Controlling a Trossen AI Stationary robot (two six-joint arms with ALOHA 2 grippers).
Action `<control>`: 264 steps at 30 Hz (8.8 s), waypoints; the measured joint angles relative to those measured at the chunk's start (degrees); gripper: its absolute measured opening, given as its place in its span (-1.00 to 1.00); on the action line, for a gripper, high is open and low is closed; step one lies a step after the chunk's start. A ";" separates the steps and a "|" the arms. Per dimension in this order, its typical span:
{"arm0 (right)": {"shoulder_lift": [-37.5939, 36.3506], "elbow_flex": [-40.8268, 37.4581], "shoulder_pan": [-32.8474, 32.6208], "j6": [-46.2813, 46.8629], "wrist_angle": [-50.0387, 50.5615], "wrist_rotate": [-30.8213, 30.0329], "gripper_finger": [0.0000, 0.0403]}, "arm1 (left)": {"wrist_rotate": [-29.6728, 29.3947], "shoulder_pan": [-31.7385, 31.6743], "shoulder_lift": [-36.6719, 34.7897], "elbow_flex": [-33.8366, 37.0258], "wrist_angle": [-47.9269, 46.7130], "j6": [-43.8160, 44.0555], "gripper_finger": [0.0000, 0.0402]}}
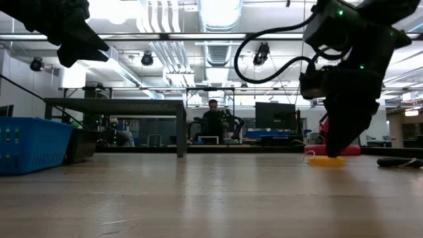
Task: Pick & Place Office Desk Supplies
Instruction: Put the yellow key chain in the yellow bin
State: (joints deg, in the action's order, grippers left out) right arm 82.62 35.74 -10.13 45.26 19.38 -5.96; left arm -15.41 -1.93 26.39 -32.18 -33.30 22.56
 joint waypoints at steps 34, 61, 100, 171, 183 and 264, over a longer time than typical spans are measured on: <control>0.12 -4.33 -0.01 -1.73 -12.86 1.45 -0.89 | 0.00 0.00 0.00 0.00 0.00 0.00 -0.08; 19.93 0.62 -7.74 6.04 -49.70 8.15 -0.89 | 0.01 -0.01 0.00 0.00 0.01 -0.01 -0.08; 37.15 29.67 -10.60 -9.90 -37.55 12.24 -0.81 | -0.01 -0.02 0.46 0.00 -0.44 -0.01 -0.08; -58.91 -27.55 -9.51 -37.47 -40.64 -5.95 -0.25 | 0.01 -0.02 0.46 0.00 -1.31 0.00 -0.08; -58.90 -27.16 -9.51 -37.30 -40.67 -5.99 -0.22 | 0.01 -0.02 0.46 0.00 -1.31 0.01 -0.08; -58.80 -27.29 -9.49 -37.34 -40.61 -6.08 -0.28 | 13.21 23.76 83.22 -44.39 -4.27 17.36 -0.18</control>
State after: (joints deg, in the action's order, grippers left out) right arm 23.82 8.45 -19.62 7.92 -21.23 -12.03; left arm -2.20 21.82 109.61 -76.58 -37.57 39.92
